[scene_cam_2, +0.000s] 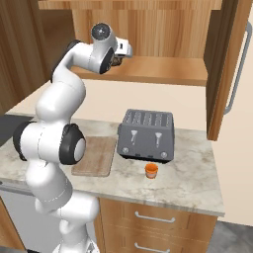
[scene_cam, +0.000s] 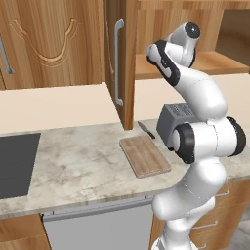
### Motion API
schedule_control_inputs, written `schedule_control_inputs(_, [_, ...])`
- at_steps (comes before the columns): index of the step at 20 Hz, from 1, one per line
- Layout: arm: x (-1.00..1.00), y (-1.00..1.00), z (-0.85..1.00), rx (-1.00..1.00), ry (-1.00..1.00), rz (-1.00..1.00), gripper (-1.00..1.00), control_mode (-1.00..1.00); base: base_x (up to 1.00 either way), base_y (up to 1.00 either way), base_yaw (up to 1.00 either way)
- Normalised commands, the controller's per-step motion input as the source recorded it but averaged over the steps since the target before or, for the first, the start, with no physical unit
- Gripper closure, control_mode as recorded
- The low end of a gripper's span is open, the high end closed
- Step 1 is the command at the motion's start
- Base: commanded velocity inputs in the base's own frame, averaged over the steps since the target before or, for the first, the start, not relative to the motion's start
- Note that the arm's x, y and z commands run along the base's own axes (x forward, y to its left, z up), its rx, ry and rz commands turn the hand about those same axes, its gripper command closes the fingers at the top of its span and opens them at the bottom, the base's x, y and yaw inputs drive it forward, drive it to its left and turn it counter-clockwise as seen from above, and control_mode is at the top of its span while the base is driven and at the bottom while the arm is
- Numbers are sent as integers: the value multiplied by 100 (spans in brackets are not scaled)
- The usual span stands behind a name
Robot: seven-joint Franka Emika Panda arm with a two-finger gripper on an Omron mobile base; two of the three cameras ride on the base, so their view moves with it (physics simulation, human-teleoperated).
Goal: Pick the bread, place it on the cutting board, pick the jam, place it on the counter, and close the cabinet.
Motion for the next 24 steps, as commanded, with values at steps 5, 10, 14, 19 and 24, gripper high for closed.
schedule_control_inputs(5, [21,1,-8,0,0,0,-100,-100,0,0,0])
schedule_control_inputs(10, [21,3,-6,0,0,0,-100,-100,0,0,0])
schedule_control_inputs(14, [21,3,-4,0,0,0,-100,-100,0,0,0])
schedule_control_inputs(19, [19,2,-4,0,0,0,-100,-100,0,0,0])
schedule_control_inputs(24, [18,4,-9,0,0,0,100,-100,0,0,0])
